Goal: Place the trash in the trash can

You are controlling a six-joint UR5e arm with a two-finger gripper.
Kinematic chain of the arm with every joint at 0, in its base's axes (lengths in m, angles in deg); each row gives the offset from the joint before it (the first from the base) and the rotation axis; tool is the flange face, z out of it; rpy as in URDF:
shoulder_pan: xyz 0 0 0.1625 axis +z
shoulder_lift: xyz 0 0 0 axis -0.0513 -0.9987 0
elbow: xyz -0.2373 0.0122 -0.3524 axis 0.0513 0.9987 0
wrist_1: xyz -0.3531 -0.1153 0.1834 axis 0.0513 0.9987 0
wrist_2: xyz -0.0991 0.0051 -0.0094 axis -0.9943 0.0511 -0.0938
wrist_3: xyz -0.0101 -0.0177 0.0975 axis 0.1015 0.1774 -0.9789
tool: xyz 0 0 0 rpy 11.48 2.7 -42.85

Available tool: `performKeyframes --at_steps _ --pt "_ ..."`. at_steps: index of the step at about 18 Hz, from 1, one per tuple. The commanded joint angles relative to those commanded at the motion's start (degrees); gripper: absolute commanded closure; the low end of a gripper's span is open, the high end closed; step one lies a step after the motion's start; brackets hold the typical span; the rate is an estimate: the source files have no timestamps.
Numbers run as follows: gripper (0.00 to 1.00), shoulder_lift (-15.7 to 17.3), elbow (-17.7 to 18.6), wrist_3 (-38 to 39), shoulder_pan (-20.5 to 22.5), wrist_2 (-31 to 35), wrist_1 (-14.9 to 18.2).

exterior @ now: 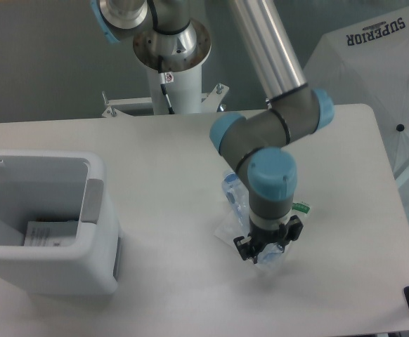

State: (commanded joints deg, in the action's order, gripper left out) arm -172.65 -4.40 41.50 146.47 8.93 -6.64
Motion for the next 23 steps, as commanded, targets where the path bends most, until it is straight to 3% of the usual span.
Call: performKeyframes --at_steps 3,8,14,23 --pt "0.38 2.81 -6.17 0.35 0.18 -5.17 -2.71" --pt "0.37 6.6 -8.11 2.9 -2.27 -14.32 -11.15" --pt "0.37 7.48 -11.63 3.26 -9.66 -19.06 -11.6" --pt "0.37 10.2 -12.77 4.48 -15.2 -21.63 -11.78"
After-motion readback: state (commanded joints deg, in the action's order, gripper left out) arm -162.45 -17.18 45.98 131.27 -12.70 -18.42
